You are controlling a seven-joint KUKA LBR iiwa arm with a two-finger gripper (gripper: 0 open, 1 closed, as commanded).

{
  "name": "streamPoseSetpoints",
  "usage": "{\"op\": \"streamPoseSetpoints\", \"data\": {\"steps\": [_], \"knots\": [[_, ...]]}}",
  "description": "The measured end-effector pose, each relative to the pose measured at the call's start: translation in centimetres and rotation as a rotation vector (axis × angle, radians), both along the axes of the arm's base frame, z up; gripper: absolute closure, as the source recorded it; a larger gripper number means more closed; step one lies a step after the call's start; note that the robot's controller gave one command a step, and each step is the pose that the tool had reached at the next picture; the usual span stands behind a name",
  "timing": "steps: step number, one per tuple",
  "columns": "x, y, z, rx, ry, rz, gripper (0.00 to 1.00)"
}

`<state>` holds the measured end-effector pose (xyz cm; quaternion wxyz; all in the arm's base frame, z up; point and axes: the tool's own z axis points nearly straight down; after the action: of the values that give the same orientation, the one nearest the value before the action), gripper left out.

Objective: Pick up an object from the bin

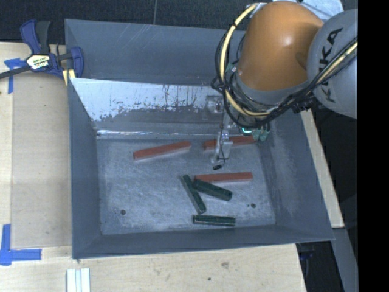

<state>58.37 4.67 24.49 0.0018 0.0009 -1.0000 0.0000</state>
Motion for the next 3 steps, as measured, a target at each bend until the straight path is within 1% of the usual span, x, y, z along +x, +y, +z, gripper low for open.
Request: {"op": "streamPoseSetpoints", "data": {"steps": [1,2,3], "knots": [[-2.6,-2.8,-11.6,-0.001,0.002,-0.036,0.0],[-1.9,-5.7,-17.6,0.001,-0.001,0.036,0.0],[-1.8,-5.7,-17.0,0.001,-0.001,0.038,1.0]]}}
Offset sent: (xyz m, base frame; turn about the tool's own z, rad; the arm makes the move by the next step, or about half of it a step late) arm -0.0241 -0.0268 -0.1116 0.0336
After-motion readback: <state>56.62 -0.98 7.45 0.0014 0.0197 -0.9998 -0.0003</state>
